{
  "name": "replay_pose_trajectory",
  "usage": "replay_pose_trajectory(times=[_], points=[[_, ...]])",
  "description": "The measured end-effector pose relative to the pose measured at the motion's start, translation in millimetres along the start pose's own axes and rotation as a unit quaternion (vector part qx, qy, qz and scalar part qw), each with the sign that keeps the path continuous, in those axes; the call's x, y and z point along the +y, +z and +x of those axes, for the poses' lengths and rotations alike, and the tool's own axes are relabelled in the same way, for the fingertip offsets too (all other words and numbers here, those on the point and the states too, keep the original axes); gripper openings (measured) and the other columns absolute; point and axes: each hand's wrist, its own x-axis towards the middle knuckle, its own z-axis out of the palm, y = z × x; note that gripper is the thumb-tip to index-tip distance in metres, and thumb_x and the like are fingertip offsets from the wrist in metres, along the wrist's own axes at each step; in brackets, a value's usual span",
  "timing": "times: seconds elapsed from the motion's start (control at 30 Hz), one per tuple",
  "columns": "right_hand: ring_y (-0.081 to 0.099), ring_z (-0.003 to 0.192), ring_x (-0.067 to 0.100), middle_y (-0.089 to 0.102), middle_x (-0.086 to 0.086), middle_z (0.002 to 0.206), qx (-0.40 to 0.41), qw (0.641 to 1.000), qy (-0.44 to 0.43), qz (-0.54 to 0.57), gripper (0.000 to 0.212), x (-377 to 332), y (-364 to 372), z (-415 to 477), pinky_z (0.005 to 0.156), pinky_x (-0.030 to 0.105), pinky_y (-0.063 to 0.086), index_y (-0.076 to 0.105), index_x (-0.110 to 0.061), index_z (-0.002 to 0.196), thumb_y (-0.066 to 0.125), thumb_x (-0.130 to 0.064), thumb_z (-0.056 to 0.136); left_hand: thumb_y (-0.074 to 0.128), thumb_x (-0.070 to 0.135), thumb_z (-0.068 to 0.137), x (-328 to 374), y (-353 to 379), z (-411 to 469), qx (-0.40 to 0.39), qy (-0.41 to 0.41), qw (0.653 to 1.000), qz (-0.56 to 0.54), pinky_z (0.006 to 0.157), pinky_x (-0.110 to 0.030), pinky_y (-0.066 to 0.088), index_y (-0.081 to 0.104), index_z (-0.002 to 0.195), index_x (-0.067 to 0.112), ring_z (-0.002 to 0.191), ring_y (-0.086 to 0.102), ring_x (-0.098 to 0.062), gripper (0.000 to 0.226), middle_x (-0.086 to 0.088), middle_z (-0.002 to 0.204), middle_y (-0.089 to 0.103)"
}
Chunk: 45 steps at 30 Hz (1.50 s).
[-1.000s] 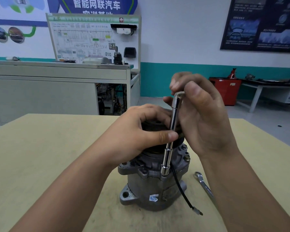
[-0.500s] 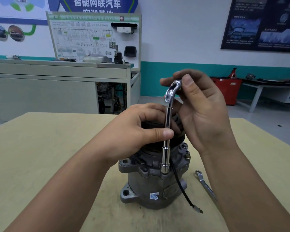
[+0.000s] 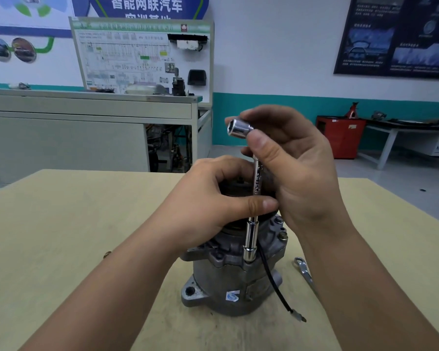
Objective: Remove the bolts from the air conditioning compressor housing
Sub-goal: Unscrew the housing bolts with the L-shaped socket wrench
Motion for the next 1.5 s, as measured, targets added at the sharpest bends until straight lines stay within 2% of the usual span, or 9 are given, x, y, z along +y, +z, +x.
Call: replay_pose_trajectory(times=[0.3,0.43,0.57,0.67,0.87,1.0,1.1,1.33,1.5], points=[[0.066,0.089,0.010,0.072,-0.006,0.091,-0.045,0.992,0.012,0.120,0.018,-6,-3,-1,0.076,0.021,0.049,0.073,-0.017,0.090,0.063,-0.007,0.078,0.078,0.024,0.070,-1,-9,1,-0.033,-0.003,0.999,-0.013,0.090,-0.025,0.050,0.072,0.080,0.016,0.097,0.065,-0.012,0.013,0.007,0.097,0.067],[0.062,0.078,0.010,0.066,-0.002,0.078,-0.020,0.987,0.009,0.159,0.018,-8,-1,0,0.072,0.024,0.048,0.068,-0.016,0.079,0.073,-0.029,0.067,0.067,0.025,0.069,0,-12,0,-0.054,-0.003,0.999,0.007,0.092,-0.022,0.047,0.069,0.081,0.015,0.100,0.063,-0.011,0.016,0.003,0.104,0.066],[0.061,0.072,0.013,0.063,0.001,0.076,0.031,0.981,0.033,0.190,0.011,-5,-3,2,0.068,0.025,0.050,0.068,-0.017,0.070,0.070,-0.007,0.075,0.069,0.024,0.066,-1,-12,1,-0.051,-0.012,0.999,-0.011,0.087,-0.021,0.048,0.064,0.072,0.017,0.095,0.064,-0.012,0.011,0.007,0.095,0.067],[0.064,0.072,0.014,0.067,0.002,0.075,0.049,0.973,0.045,0.221,0.010,-3,-5,2,0.066,0.026,0.053,0.069,-0.014,0.074,0.060,-0.011,0.075,0.072,0.025,0.063,-2,-11,0,-0.049,-0.018,0.998,-0.026,0.077,-0.016,0.048,0.061,0.069,0.019,0.084,0.065,-0.006,0.014,0.012,0.088,0.068],[0.061,0.078,0.016,0.069,-0.001,0.085,0.092,0.988,0.062,0.104,0.007,1,-3,2,0.062,0.027,0.053,0.069,-0.016,0.082,0.062,-0.014,0.081,0.078,0.030,0.062,-4,-8,0,-0.016,-0.035,0.999,-0.006,0.086,-0.034,0.054,0.062,0.064,0.028,0.089,0.069,-0.016,0.016,0.002,0.095,0.072],[0.059,0.095,0.015,0.064,0.003,0.102,0.066,0.997,0.029,-0.015,0.013,3,-2,2,0.079,0.036,0.052,0.070,-0.024,0.089,0.068,-0.018,0.077,0.077,0.033,0.061,-3,-5,1,-0.002,-0.029,0.999,0.016,0.079,-0.036,0.053,0.063,0.067,0.026,0.081,0.067,-0.016,0.017,0.002,0.085,0.069],[0.060,0.099,0.015,0.067,0.000,0.102,0.052,0.998,0.031,-0.026,0.019,5,-3,2,0.092,0.047,0.049,0.070,-0.024,0.093,0.068,-0.014,0.078,0.083,0.033,0.064,-1,-5,2,-0.017,-0.003,0.999,0.036,0.088,-0.032,0.051,0.073,0.083,0.014,0.092,0.065,-0.012,0.029,0.003,0.095,0.068],[0.062,0.110,0.014,0.070,-0.002,0.111,-0.061,0.997,0.031,0.035,0.023,-2,-5,0,0.089,0.027,0.048,0.064,-0.014,0.107,0.055,-0.005,0.088,0.072,0.031,0.064,0,-3,1,-0.026,0.009,0.999,0.020,0.089,-0.026,0.050,0.075,0.081,0.015,0.095,0.065,-0.008,0.024,0.006,0.096,0.067],[0.066,0.099,0.012,0.072,0.000,0.102,-0.085,0.992,0.020,0.088,0.025,-5,-3,-1,0.083,0.020,0.049,0.064,-0.012,0.103,0.057,-0.002,0.080,0.072,0.032,0.062,-1,-3,1,-0.017,0.010,1.000,0.014,0.087,-0.026,0.051,0.074,0.078,0.017,0.092,0.066,-0.009,0.023,0.006,0.094,0.068]])
